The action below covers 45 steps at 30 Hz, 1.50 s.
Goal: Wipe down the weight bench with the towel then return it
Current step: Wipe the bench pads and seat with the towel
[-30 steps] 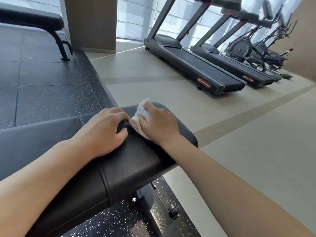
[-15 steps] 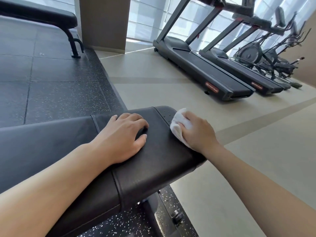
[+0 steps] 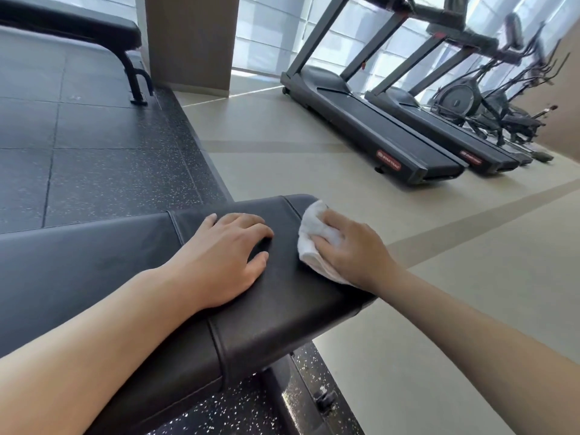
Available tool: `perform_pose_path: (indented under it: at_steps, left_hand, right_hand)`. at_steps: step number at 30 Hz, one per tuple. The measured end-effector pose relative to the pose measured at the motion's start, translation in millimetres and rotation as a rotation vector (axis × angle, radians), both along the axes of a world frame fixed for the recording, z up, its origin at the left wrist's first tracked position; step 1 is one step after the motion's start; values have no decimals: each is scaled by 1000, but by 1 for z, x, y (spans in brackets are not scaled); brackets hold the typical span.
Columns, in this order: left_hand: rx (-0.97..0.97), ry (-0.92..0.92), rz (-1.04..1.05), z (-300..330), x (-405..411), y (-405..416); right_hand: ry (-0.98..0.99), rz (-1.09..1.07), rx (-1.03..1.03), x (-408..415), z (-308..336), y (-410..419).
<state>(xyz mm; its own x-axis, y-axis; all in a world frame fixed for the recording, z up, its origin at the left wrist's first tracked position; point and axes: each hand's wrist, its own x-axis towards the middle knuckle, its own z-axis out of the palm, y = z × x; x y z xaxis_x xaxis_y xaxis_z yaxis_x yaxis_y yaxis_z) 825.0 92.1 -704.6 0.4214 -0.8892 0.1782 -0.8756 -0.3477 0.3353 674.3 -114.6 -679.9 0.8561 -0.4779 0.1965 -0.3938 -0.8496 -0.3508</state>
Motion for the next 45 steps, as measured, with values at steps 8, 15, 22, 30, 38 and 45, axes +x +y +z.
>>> perform_pose_path:
  at_steps: [8,15,22,30,38,45]
  left_hand:
    - [-14,16,21,3,0,-6]
    - [-38,15,4,3,9,-7]
    - [-82,53,-34,1,11,-6]
    - [-107,76,-27,0,10,-3]
    - [-129,63,-14,-2,9,-5]
    - [-111,63,-21,0,8,-4]
  right_hand:
    - [-16,-87,-6,15,-2,-49]
    - [91,-209,55,136,-5,-96]
    - [55,-22,-4,137,1,-62]
    - [-70,10,-13,-21,-3,3]
    - [-70,-127,-182,-26,-10,-20]
    - [-41,-259,-6,29,-7,-65]
